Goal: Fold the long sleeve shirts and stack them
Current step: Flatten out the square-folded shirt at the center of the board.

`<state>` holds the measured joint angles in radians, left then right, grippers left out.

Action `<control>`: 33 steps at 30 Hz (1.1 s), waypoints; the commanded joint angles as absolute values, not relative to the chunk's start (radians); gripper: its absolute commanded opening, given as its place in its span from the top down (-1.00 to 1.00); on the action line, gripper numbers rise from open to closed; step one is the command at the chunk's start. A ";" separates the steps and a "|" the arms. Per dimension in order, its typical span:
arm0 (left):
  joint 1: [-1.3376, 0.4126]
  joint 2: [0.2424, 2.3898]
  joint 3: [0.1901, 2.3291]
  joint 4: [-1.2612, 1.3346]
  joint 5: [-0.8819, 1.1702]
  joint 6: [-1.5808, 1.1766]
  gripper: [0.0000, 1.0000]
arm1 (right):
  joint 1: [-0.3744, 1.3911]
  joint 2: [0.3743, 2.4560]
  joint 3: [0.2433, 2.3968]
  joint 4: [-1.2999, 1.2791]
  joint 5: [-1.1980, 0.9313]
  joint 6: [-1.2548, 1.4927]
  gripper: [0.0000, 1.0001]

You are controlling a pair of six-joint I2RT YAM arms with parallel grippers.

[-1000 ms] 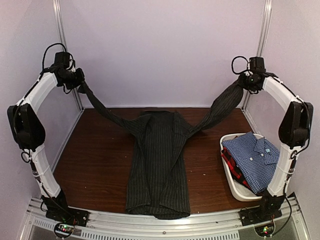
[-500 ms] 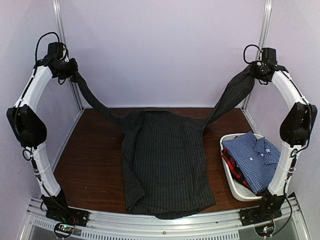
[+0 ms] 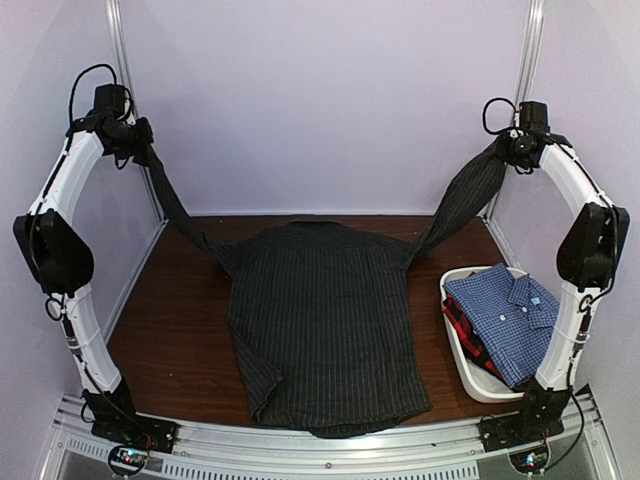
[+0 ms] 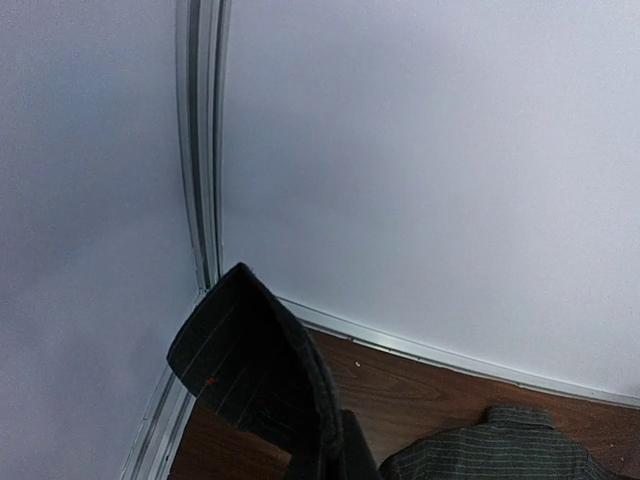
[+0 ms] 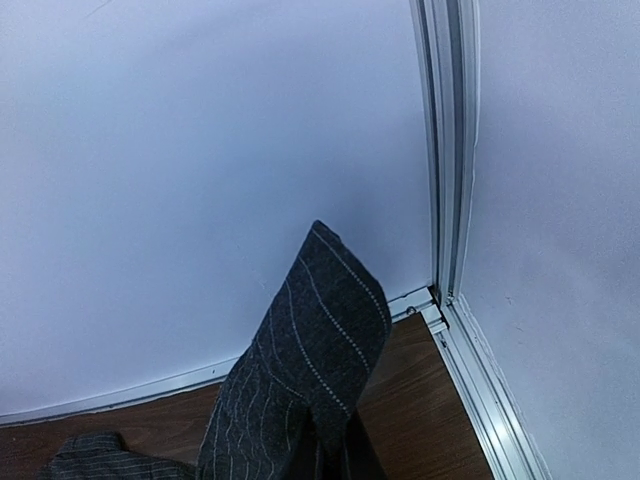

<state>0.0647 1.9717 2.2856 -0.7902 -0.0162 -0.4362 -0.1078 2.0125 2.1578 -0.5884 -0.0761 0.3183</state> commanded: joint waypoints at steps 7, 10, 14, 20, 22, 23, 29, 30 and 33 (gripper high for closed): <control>0.038 1.965 2.162 -0.753 0.105 -0.411 1.00 | -0.096 1.992 2.098 -0.572 -0.145 0.297 0.83; -0.014 1.966 2.047 -0.720 0.108 -0.405 1.00 | -0.059 1.983 2.045 -0.565 -0.127 0.281 0.81; -0.098 1.963 1.875 -0.654 0.105 -0.423 1.00 | -0.002 1.970 1.946 -0.544 -0.093 0.273 0.77; -0.173 1.990 1.721 -0.589 0.108 -0.435 0.78 | 0.108 1.964 1.782 -0.530 -0.042 0.253 0.37; -0.193 1.999 1.699 -0.589 0.101 -0.433 0.54 | 0.132 1.948 1.732 -0.533 -0.027 0.251 0.15; -0.202 2.000 1.689 -0.589 0.095 -0.432 0.32 | 0.140 1.931 1.712 -0.526 -0.020 0.251 0.04; -0.290 1.946 1.613 -0.590 0.048 -0.427 -0.29 | 0.211 1.802 1.540 -0.482 -0.016 0.256 -0.33; -0.308 1.933 1.593 -0.589 0.044 -0.430 -0.32 | 0.231 1.780 1.515 -0.477 -0.015 0.256 -0.33; -0.375 1.890 1.528 -0.584 0.028 -0.449 -0.35 | 0.308 1.716 1.432 -0.465 -0.008 0.254 -0.33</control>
<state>-0.2890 1.9785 1.5955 -0.6243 0.0589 -0.4335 0.2214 1.8248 1.5040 -0.5156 -0.0364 0.2577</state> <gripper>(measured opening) 0.671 0.666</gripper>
